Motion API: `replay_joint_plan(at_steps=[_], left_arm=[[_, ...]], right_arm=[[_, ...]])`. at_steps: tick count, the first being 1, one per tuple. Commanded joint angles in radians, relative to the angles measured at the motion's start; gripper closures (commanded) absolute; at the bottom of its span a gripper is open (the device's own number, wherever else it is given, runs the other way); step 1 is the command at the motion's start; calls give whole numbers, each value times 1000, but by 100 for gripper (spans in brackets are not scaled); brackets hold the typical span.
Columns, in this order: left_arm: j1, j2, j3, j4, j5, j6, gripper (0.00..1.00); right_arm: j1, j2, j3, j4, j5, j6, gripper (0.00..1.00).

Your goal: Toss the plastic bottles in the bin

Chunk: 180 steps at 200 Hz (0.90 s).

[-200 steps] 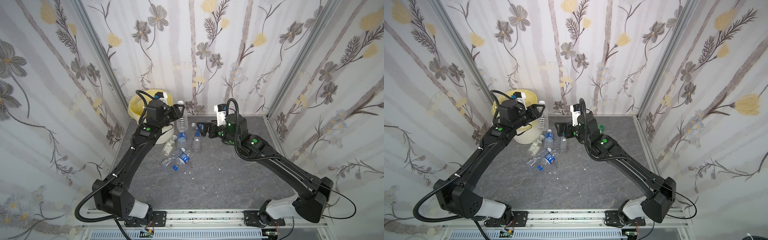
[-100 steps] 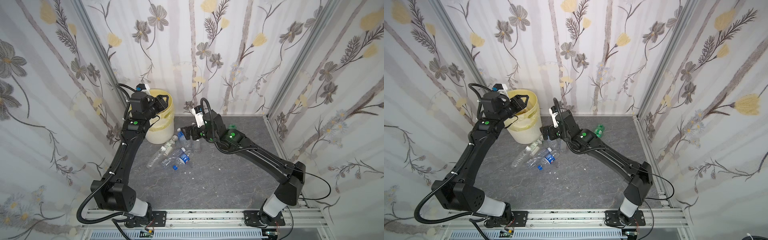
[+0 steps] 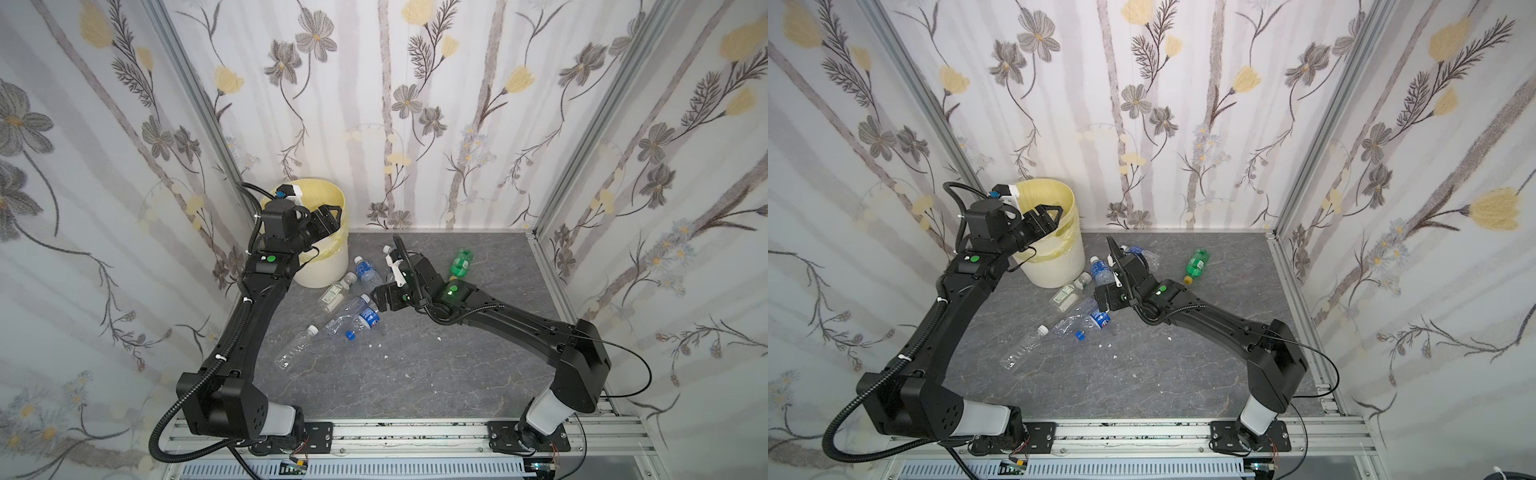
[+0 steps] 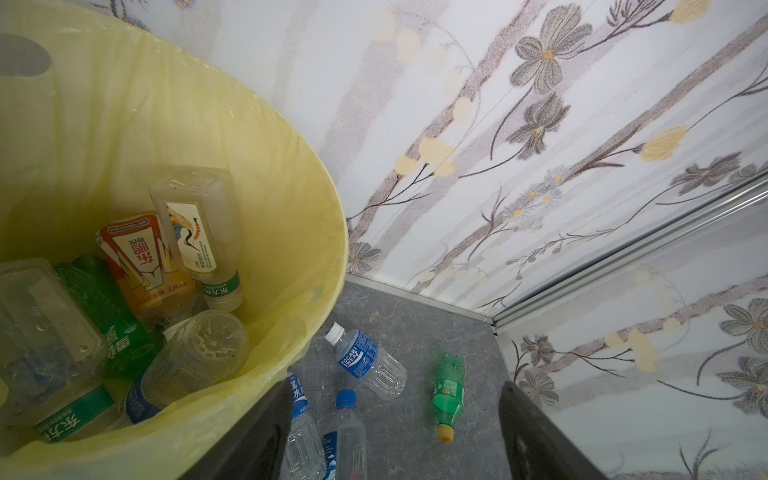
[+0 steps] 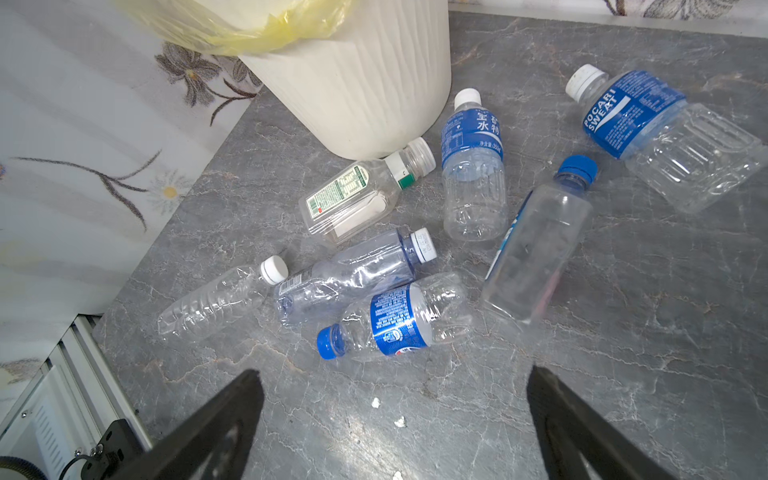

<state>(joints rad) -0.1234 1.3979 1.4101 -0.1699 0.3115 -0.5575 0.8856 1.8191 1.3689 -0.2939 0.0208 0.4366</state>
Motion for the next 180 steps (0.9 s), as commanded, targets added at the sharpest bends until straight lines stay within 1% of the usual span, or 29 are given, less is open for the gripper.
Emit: replay_joint_plan(at_steps=[1,17,72,92,100,129,145,157,161,171,180], left_arm=[[1,-20,-18,18,13,-11,10],[2,-32,-33,18,23,-26,0],[-1,-111,-109,6,72,-30,0],[-2,-135,-195,-34,67,-21,0],[-4,-175,-228,-56,56,-18,0],[-16,-237,-333,-176,-50,6,0],[-22,-252,-366,-267,-148,10,0],[-23,-256,-383,-336,-215,2,0],[-22,-257,-387,-364,-239,-6,0],[-23,-257,-398,-427,-297,-25,0],[-22,-257,-411,-474,-328,-48,0]], right_arm=[[1,-12,-24,55,-8,16,0],[1,-21,-44,58,-5,15,0],[1,-76,-136,79,4,20,0],[1,-111,-178,93,7,22,0],[1,-125,-197,99,8,22,0],[1,-180,-259,116,31,16,0],[2,-210,-296,136,30,13,0],[1,-217,-323,152,27,13,0],[1,-248,-333,156,25,13,0],[1,-265,-353,166,25,13,0],[1,-278,-369,170,25,12,0]])
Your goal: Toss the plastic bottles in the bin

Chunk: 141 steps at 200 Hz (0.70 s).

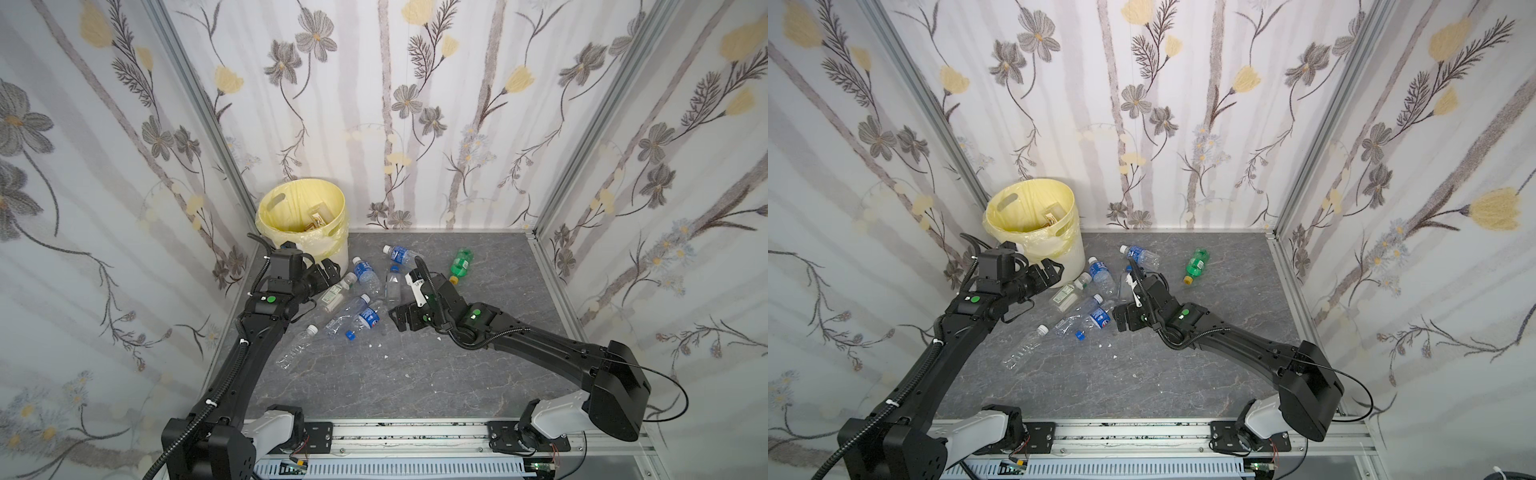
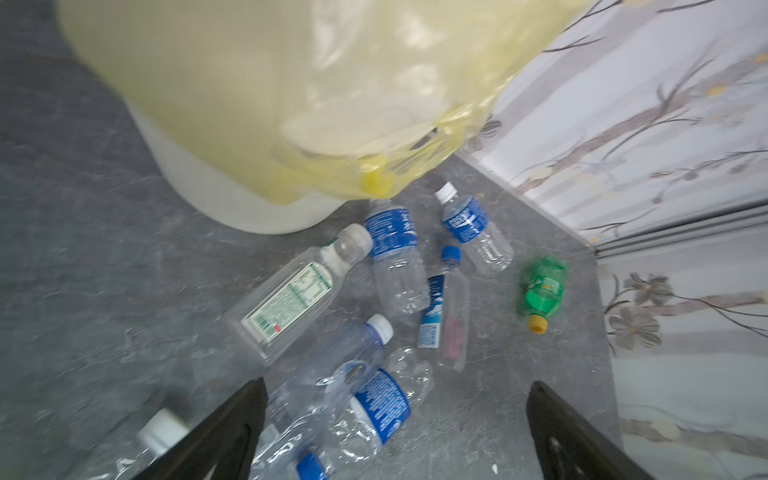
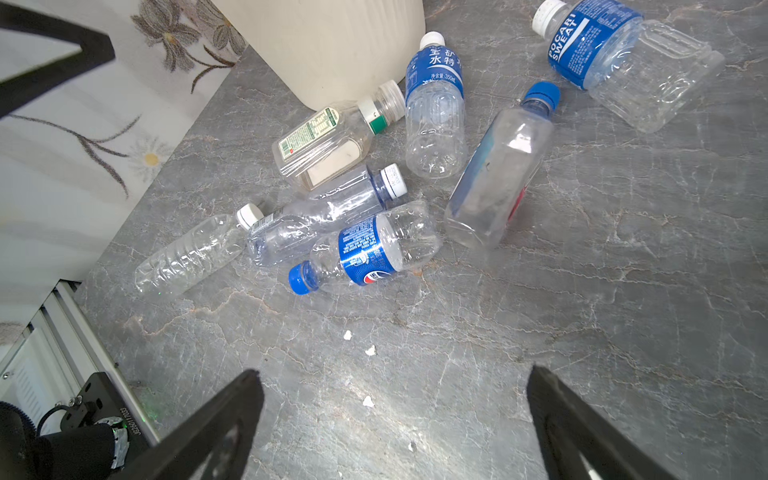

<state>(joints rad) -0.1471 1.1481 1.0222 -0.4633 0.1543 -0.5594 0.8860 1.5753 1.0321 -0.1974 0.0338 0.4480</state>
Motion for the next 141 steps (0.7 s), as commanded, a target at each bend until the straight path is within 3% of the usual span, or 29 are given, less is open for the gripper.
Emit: replay_joint_plan(at_steps=[1,57,104,141], left_arm=[[1,-8,-25,-184,-172,-48,0],[21,-54,-218,-226,-228,-248,0],[30,-107,-211,-318,-299,-316,0],[97,-193,-239,-421,-313,-391,0]], right_arm=[[1,-36,-34,73,12,0,0],[1,-121,-142,133,9,-3,0],[0,-168,-226,167,2,-20,0],[-1,-177,-271,202,0,-34,0]])
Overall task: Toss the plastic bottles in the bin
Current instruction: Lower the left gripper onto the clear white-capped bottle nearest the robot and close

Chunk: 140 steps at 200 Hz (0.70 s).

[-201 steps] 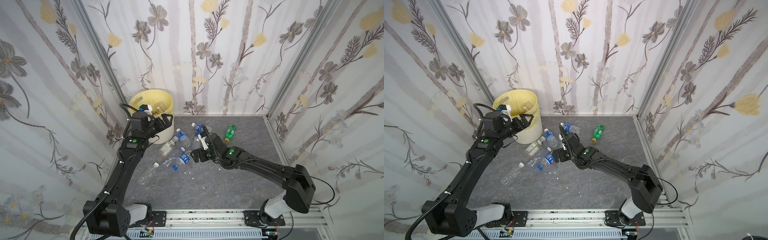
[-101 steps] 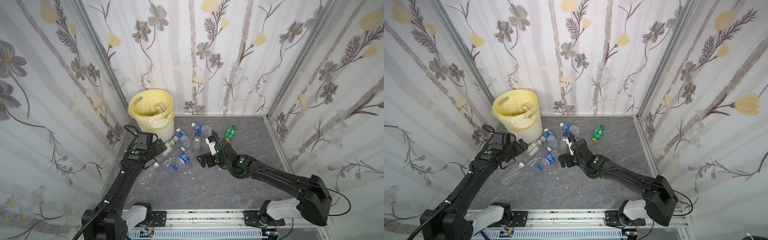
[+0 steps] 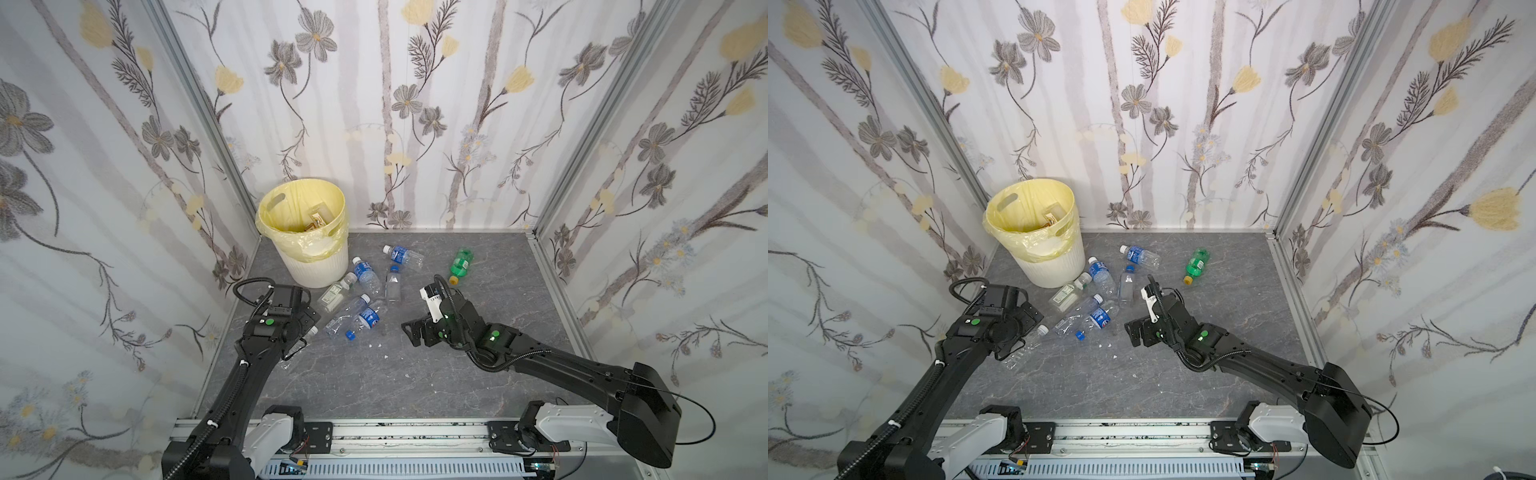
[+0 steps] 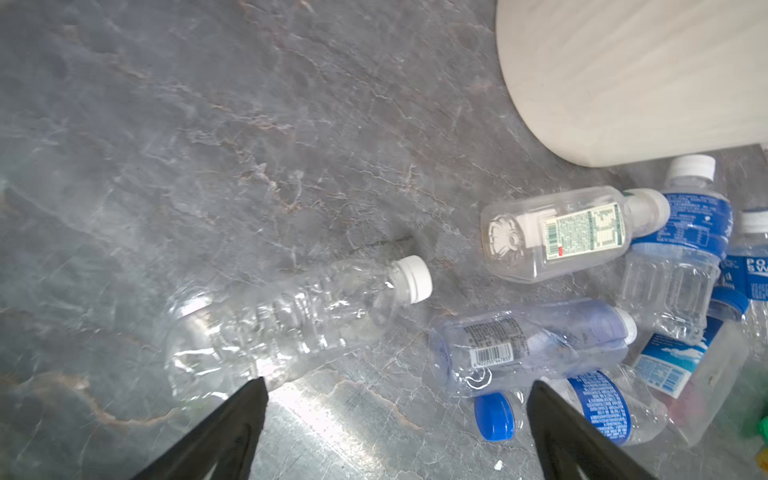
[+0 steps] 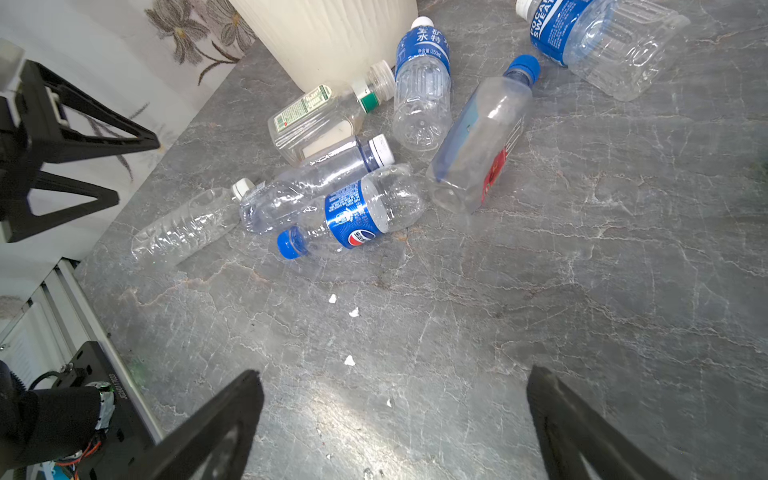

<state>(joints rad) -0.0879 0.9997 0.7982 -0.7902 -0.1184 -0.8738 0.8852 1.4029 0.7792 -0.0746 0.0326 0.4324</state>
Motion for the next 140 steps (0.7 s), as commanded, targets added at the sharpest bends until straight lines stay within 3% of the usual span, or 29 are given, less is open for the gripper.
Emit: replay_joint_plan(at_steps=[1,38,80,140], left_arm=[[39,-47,-17,-95,-38,-78,0],[141,-63,-62,-110,34,-92,0],[159,-2,-80,-103,48,-111,0],[216,68,-153,23,215,-44,0]], right_arm=[[0,-4,-17,80,1,-19,0],[-1,-4,-18,103,-8,-27,0],[-6,-4,-18,107,-8,-46,0],[-35,1,-60,123,-35,-48,0]])
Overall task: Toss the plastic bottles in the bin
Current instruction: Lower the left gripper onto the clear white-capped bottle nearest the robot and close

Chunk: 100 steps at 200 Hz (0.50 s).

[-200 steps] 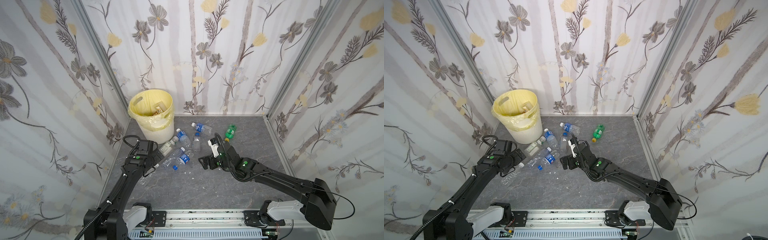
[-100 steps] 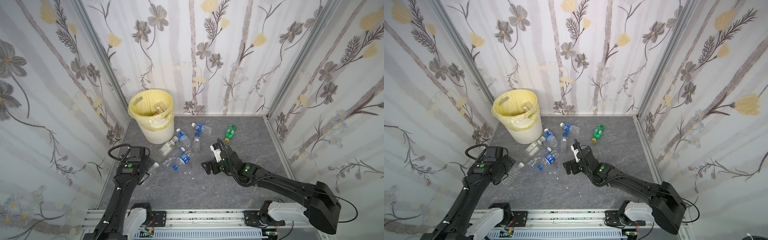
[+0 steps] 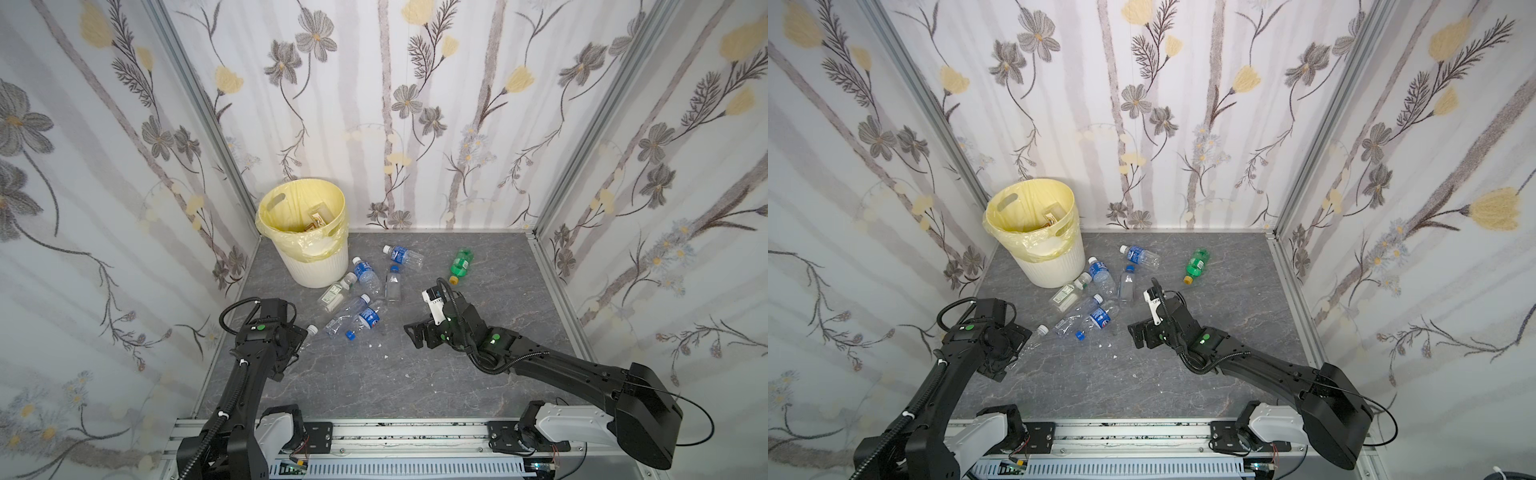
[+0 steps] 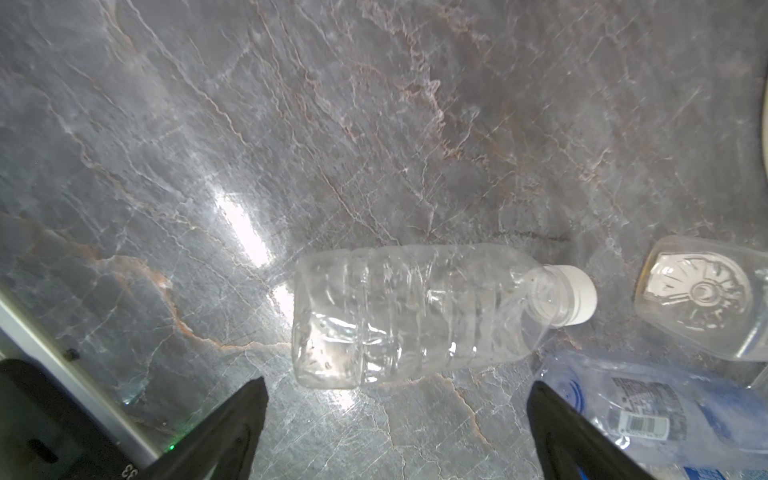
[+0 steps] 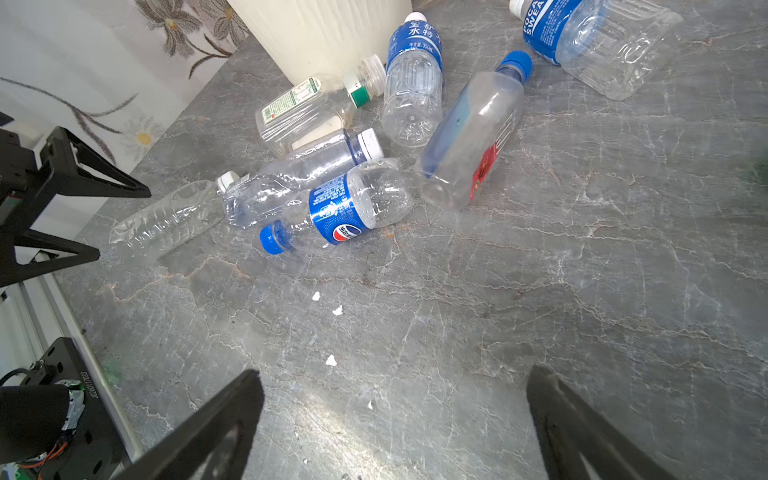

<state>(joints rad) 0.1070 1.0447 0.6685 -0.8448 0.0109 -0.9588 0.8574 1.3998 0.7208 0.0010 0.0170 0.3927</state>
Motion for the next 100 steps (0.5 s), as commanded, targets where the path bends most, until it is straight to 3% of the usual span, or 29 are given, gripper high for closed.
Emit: replay_joint_plan(at_steps=[1,100], left_arm=[[22,24,-24,81,88,44,0],[44,104,28,253,164,165,0]], right_arm=[[-8,4,-1,47,-20,-8,0],[-28,7,-1,40,-57,2,0]])
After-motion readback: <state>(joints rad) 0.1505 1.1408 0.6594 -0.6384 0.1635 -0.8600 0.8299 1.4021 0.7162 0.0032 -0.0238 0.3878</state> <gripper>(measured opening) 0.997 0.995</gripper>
